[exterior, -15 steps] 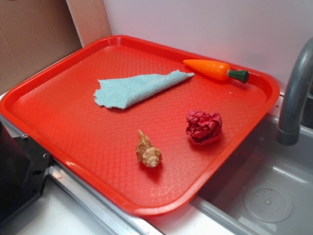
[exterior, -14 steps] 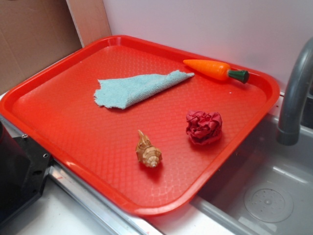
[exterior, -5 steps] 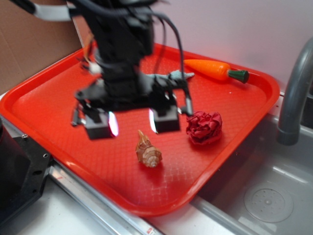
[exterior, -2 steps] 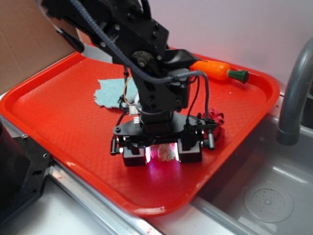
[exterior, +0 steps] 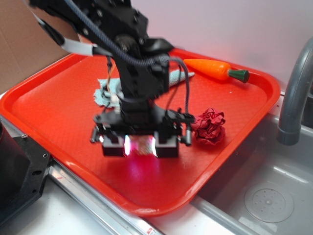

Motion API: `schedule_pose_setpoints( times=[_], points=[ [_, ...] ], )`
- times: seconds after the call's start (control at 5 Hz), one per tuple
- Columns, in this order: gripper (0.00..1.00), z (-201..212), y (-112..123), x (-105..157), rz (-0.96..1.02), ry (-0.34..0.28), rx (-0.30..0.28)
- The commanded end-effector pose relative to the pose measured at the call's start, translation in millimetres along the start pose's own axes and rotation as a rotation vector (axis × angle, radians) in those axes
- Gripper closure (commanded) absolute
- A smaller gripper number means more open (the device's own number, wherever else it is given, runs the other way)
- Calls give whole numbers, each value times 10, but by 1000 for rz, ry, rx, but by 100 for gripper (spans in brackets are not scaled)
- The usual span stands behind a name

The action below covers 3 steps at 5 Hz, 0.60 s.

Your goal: Grab the shell.

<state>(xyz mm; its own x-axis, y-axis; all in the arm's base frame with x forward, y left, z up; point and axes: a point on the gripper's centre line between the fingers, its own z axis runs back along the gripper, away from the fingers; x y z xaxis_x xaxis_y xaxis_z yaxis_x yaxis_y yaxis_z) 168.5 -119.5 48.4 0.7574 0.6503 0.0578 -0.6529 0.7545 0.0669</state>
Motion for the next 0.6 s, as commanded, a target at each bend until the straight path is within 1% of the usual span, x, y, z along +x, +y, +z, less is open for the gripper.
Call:
schedule_pose_setpoints(
  times=[0.0, 0.2, 0.4],
  points=[
    [100, 816, 279, 626, -215, 73, -132],
    [100, 1076, 500, 888, -268, 57, -137],
    [100, 1230, 686, 1066, -276, 26, -158]
  ],
)
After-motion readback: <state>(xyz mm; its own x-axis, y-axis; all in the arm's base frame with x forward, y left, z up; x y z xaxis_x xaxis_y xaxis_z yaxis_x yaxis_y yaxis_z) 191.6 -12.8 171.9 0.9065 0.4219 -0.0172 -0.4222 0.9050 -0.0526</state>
